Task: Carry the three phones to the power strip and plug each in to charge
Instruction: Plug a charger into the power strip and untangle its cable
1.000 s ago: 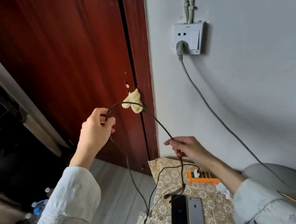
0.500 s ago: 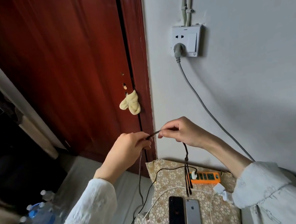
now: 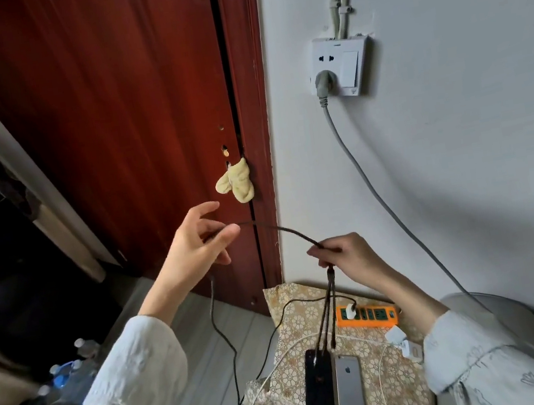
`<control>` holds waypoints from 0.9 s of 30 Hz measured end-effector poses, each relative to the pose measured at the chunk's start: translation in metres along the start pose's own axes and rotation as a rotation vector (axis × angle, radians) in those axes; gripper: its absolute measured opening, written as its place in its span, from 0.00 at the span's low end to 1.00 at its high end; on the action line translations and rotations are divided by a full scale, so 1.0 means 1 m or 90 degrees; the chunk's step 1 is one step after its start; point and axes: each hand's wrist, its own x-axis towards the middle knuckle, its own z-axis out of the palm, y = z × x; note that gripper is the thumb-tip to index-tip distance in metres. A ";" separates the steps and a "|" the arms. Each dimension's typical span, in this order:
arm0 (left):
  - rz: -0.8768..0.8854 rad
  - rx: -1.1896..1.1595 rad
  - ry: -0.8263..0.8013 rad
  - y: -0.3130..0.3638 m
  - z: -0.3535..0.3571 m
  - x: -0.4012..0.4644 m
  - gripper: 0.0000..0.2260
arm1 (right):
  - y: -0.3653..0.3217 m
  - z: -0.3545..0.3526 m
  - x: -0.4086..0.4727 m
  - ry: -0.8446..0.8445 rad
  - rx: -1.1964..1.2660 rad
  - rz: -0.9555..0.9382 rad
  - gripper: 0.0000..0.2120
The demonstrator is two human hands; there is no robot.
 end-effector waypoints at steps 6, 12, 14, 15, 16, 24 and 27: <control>0.002 0.185 -0.209 0.003 0.024 -0.004 0.08 | -0.037 0.014 0.006 0.053 -0.122 -0.177 0.08; 0.019 0.078 -0.173 0.001 0.020 -0.013 0.10 | -0.009 0.012 0.004 0.125 -0.296 -0.114 0.13; 0.026 0.058 -0.181 0.001 0.019 -0.015 0.11 | -0.006 0.014 0.004 0.159 -0.276 -0.059 0.16; 0.023 0.043 -0.190 0.000 0.019 -0.016 0.12 | -0.007 0.015 0.005 0.152 -0.248 -0.020 0.17; 0.019 0.031 -0.204 0.000 0.018 -0.016 0.11 | -0.009 0.015 0.007 0.131 -0.178 0.029 0.17; -0.046 0.086 -0.321 -0.026 0.019 -0.032 0.07 | -0.029 0.010 0.034 0.117 0.832 0.348 0.07; -0.102 0.100 -0.333 -0.044 0.020 -0.043 0.06 | -0.035 0.013 0.042 0.130 0.836 0.372 0.06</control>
